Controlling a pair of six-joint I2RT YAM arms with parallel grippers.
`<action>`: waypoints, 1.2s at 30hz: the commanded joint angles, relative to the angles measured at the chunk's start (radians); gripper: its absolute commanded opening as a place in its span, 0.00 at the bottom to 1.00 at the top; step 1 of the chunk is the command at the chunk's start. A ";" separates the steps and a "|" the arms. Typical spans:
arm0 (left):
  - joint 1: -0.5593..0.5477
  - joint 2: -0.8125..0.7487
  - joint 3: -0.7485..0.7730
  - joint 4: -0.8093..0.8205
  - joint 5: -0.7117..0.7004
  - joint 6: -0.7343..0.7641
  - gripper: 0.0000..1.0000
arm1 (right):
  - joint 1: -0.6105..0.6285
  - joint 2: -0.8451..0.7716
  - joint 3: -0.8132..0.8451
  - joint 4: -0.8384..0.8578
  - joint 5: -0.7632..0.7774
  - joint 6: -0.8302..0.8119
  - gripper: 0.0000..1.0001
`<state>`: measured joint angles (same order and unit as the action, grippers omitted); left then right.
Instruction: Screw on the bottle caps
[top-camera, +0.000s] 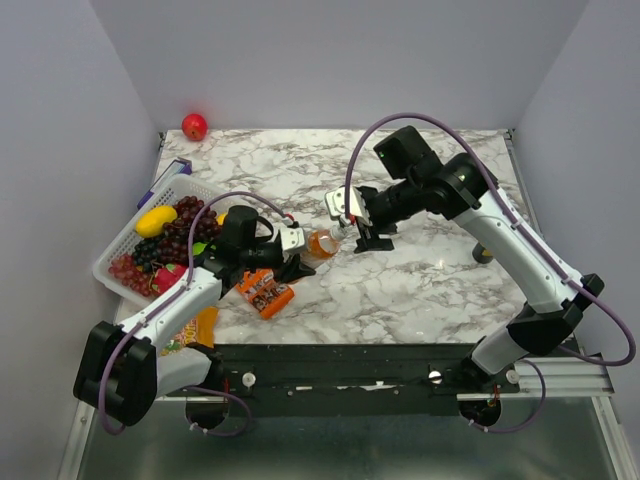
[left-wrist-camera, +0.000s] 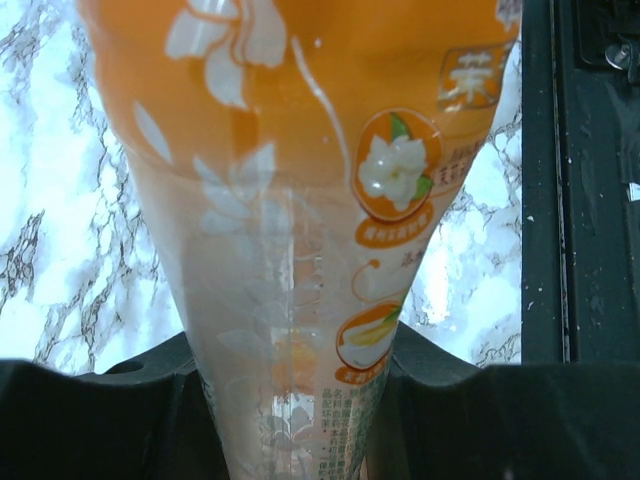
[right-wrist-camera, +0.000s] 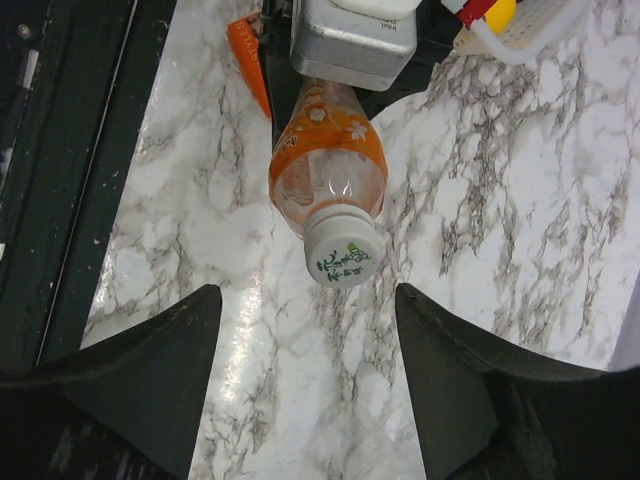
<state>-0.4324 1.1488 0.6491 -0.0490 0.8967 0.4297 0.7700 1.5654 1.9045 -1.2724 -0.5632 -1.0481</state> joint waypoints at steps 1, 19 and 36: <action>-0.003 -0.014 0.046 -0.017 -0.004 0.037 0.00 | 0.008 0.016 0.016 0.027 -0.055 0.028 0.76; -0.012 -0.009 0.061 -0.040 -0.002 0.058 0.00 | 0.014 0.065 0.041 0.076 -0.041 0.077 0.58; -0.029 -0.049 -0.003 0.213 -0.145 -0.098 0.00 | 0.014 0.163 0.100 -0.007 -0.059 0.270 0.19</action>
<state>-0.4412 1.1473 0.6666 -0.0425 0.8558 0.4168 0.7742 1.6802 1.9903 -1.2453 -0.5854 -0.9096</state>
